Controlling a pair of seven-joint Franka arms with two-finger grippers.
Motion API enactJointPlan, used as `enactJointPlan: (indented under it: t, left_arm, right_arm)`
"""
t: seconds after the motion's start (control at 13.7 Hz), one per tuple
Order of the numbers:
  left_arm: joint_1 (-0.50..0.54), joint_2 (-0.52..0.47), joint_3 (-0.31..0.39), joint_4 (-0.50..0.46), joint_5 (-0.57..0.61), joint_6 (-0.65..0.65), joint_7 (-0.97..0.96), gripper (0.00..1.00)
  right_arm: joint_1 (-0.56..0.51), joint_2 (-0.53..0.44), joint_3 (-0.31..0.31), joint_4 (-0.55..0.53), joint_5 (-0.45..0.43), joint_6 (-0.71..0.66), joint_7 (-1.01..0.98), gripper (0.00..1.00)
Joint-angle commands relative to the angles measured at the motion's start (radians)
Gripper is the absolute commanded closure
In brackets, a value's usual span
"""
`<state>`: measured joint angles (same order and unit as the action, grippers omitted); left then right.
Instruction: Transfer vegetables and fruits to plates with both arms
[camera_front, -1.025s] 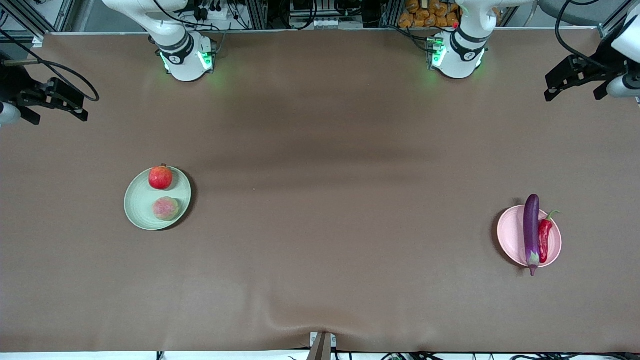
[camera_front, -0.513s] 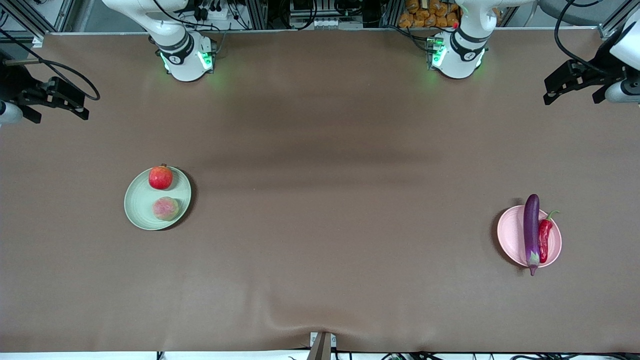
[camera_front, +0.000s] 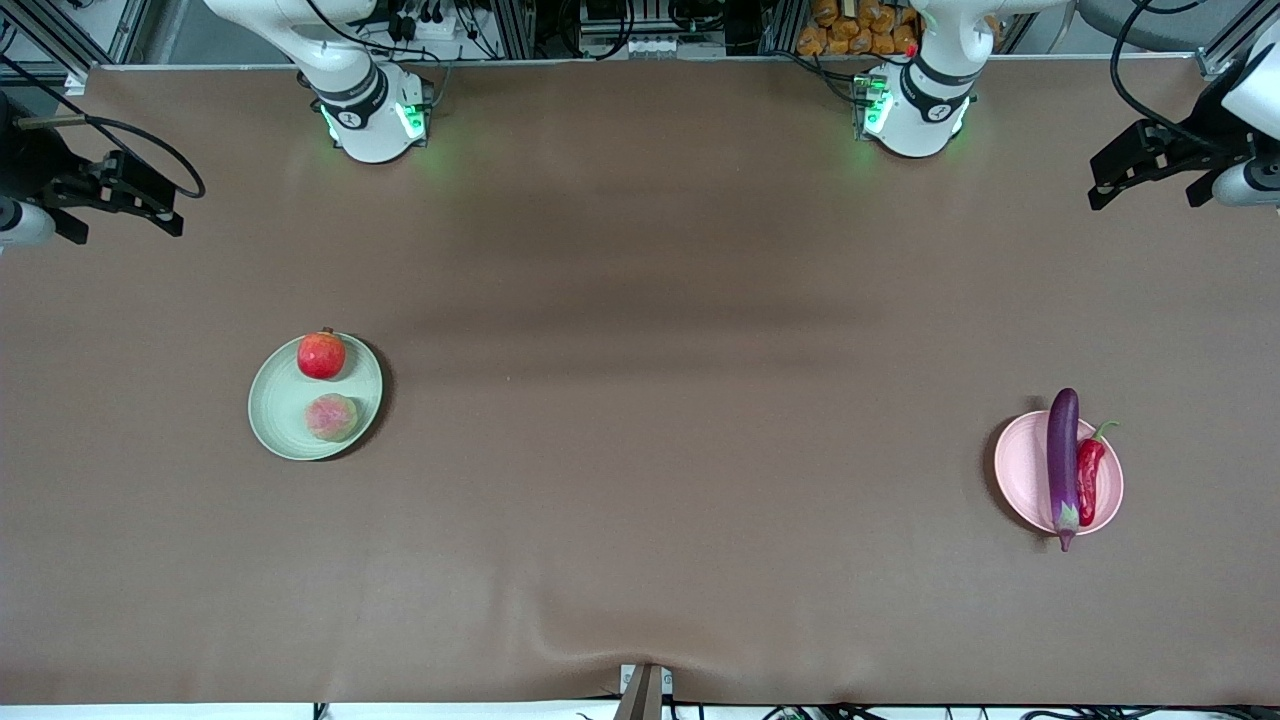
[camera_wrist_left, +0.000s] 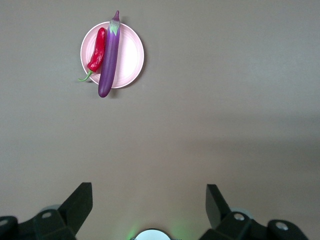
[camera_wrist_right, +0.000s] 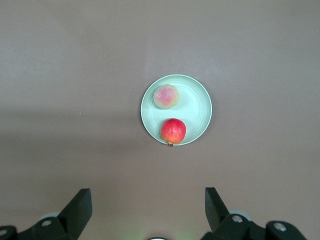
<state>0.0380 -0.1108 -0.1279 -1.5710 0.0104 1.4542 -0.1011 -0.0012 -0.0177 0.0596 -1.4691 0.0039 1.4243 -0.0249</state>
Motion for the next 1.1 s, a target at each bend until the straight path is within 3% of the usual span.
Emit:
enactJointPlan:
  t: [0.0, 1.03]
  left_arm:
    - [0.016, 0.010, -0.003, 0.025, -0.003, -0.008, 0.020, 0.00]
    - [0.017, 0.017, -0.003, 0.023, -0.003, -0.006, 0.020, 0.00]
  right_arm:
    - [-0.003, 0.007, 0.000, 0.019, -0.002, -0.007, 0.000, 0.00]
    - [-0.042, 0.001, -0.004, 0.010, -0.005, -0.068, -0.006, 0.00]
